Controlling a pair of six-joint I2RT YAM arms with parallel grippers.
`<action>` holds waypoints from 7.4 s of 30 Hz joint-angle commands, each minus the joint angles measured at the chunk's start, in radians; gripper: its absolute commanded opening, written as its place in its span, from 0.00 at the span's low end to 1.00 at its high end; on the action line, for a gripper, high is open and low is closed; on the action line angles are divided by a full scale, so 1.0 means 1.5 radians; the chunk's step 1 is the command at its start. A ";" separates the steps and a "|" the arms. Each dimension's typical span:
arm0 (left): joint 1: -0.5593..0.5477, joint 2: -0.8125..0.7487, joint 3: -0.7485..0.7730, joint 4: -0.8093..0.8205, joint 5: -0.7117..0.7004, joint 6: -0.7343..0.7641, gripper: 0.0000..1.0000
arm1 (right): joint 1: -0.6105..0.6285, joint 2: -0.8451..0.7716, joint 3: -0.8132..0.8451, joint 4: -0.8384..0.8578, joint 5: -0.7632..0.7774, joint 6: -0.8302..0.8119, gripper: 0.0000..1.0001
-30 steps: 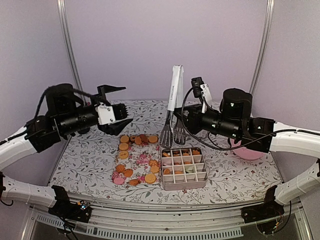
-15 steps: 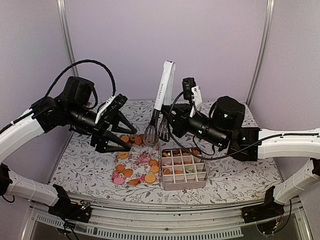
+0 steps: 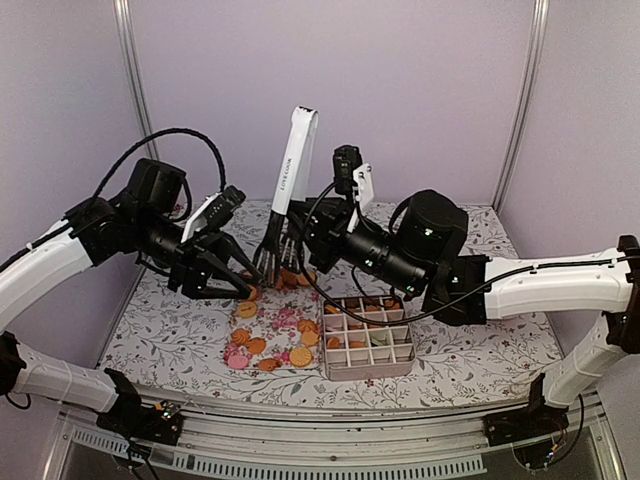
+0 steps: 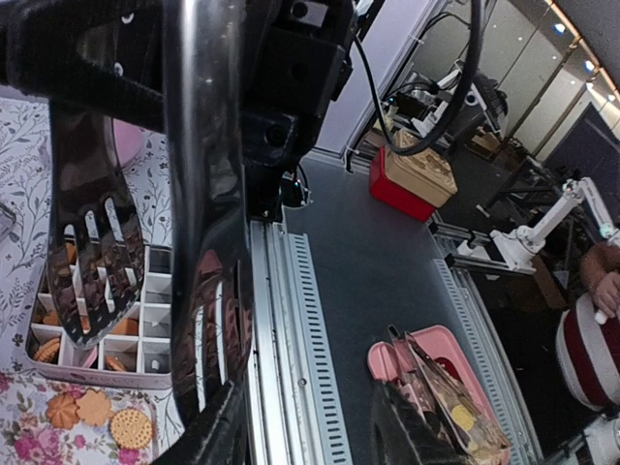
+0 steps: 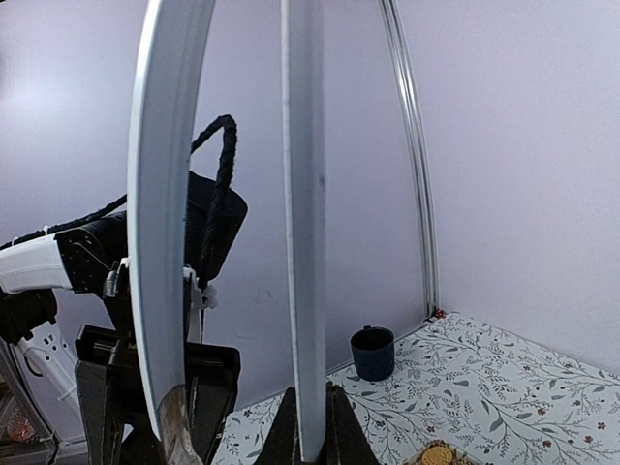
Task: Pack the cookies
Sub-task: Pass from the right arm to the left, then pass from the left arm to the right, then pick up the fake cookies from the plate.
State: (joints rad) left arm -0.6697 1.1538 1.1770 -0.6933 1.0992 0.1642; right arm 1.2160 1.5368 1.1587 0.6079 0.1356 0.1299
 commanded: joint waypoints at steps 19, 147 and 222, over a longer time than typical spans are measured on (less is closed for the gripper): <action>0.045 0.025 0.040 -0.127 0.001 0.120 0.64 | 0.022 -0.034 -0.010 0.061 0.006 -0.062 0.00; 0.070 0.178 0.155 -0.323 -0.115 0.365 0.00 | -0.088 0.030 0.047 -0.135 -0.219 0.099 0.93; 0.525 0.035 -0.065 -0.220 -0.267 0.285 0.86 | -0.030 0.419 0.314 -0.164 -0.132 -0.067 0.45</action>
State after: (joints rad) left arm 0.1097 1.2221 1.0908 -1.0290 0.7006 0.5770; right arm 1.1606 2.1292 1.5784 0.3351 -0.1001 0.0708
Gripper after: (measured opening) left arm 0.864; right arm 0.452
